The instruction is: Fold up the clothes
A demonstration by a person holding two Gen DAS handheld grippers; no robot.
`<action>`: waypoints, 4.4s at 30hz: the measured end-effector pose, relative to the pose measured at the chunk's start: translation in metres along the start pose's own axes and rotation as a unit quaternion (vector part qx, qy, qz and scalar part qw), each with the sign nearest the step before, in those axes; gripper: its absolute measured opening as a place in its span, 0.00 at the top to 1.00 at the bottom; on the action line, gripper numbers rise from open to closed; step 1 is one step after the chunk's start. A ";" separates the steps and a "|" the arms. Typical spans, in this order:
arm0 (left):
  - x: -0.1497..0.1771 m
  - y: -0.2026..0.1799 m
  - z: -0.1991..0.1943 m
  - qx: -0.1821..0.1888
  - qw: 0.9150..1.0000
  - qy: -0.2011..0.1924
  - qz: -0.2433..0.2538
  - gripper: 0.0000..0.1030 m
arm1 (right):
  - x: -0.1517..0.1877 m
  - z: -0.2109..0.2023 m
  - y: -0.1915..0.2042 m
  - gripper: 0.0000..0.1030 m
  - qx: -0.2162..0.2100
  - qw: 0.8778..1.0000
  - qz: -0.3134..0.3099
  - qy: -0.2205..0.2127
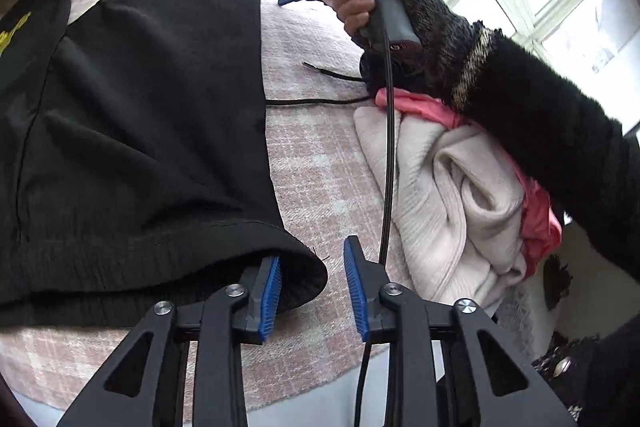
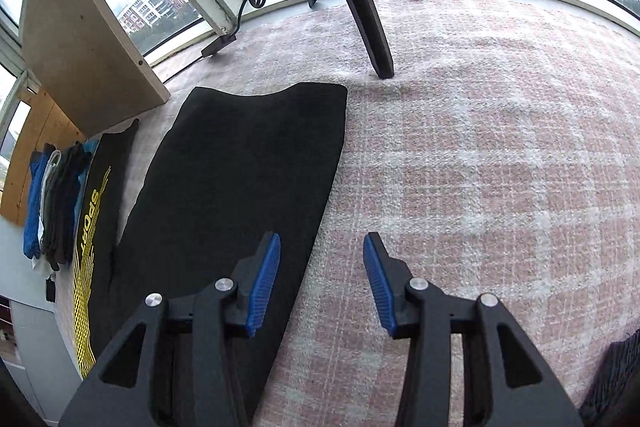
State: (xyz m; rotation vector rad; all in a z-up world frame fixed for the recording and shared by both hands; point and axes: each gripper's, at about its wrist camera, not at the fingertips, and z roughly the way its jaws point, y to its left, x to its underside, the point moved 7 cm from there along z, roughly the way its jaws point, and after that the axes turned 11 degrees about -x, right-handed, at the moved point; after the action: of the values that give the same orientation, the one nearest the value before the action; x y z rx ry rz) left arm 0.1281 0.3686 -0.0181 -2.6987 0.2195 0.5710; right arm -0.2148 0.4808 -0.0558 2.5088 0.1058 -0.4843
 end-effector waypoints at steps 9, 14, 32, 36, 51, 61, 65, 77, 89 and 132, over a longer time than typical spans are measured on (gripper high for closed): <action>0.009 0.009 -0.019 0.014 0.999 -0.024 -0.032 0.97 | -0.023 0.025 0.016 0.78 -0.012 1.000 -0.020 -0.021; 0.001 0.001 -0.048 0.054 0.997 -0.044 -0.037 0.97 | -0.029 0.011 0.029 0.98 -0.004 0.998 -0.030 -0.052; -0.002 0.050 -0.100 0.080 0.983 -0.102 -0.133 0.97 | -0.055 -0.039 0.084 0.98 0.028 0.989 -0.091 -0.116; 0.011 0.101 -0.131 0.051 0.972 -0.141 -0.184 0.97 | -0.070 -0.027 0.170 0.98 0.003 0.981 -0.150 -0.124; 0.070 0.267 -0.131 -0.007 0.945 -0.131 -0.301 0.97 | -0.034 0.185 0.396 0.98 0.032 0.957 -0.286 -0.017; 0.081 0.322 -0.178 -0.046 0.961 -0.097 -0.254 0.92 | -0.026 0.190 0.400 0.62 -0.075 0.968 -0.237 0.044; 0.039 0.362 -0.192 -0.075 0.964 -0.114 -0.227 0.92 | -0.034 0.136 0.377 0.62 -0.080 0.970 -0.229 -0.006; -0.092 0.331 -0.108 -0.062 0.991 -0.115 -0.039 0.92 | 0.022 0.049 0.272 0.62 -0.002 0.981 -0.189 -0.038; -0.073 0.223 -0.132 0.071 0.989 -0.119 0.043 0.92 | 0.113 -0.201 0.235 0.62 0.132 0.957 -0.199 -0.167; 0.061 0.257 -0.217 -0.199 0.935 -0.276 -0.102 0.88 | 0.251 -0.221 0.243 0.62 0.075 0.919 -0.330 -0.201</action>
State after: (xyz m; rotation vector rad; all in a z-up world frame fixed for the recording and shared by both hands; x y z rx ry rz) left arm 0.2035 0.0437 0.0567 -2.7352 -0.3613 1.3930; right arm 0.1331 0.3938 0.1509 2.4119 0.7940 -1.3077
